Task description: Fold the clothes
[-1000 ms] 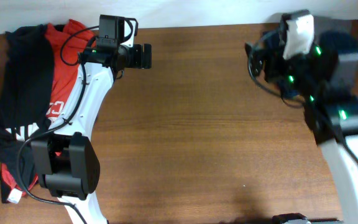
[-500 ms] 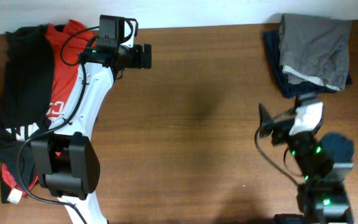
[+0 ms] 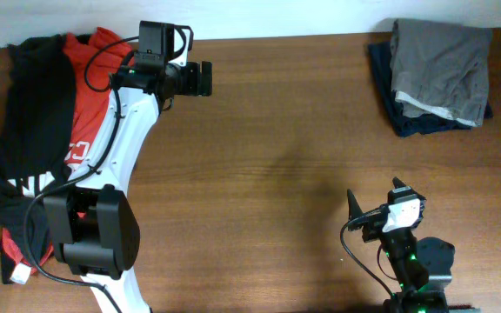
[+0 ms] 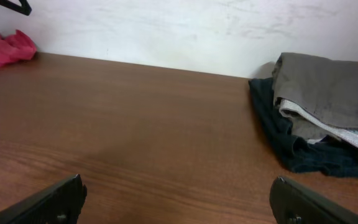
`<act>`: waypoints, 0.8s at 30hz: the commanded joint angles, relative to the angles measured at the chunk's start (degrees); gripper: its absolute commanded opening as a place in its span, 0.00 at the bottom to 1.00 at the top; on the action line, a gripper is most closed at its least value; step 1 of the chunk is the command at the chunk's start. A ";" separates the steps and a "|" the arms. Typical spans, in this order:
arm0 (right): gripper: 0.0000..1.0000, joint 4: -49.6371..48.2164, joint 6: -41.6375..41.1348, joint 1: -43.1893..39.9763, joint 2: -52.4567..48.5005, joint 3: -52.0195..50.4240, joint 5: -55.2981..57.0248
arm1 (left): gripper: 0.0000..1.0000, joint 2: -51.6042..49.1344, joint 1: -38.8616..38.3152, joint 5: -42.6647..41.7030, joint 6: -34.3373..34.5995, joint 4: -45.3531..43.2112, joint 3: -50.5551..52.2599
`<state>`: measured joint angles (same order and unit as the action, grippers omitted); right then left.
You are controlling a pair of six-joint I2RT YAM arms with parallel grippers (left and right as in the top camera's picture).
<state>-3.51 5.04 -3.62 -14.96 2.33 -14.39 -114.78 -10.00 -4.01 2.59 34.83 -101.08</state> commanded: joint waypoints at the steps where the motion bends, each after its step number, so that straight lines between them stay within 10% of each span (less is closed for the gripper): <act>1: 0.99 2.34 0.57 0.37 3.61 -2.01 1.09 | 0.99 -0.39 -0.07 0.44 -1.09 -0.09 -0.44; 24: 0.99 7.37 0.55 2.91 14.75 -2.01 7.39 | 0.99 -0.39 -0.07 0.42 -1.09 -0.11 -0.44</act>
<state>3.40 5.17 -1.06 -0.80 0.60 -8.10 -114.78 -10.00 -4.01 2.59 34.83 -101.08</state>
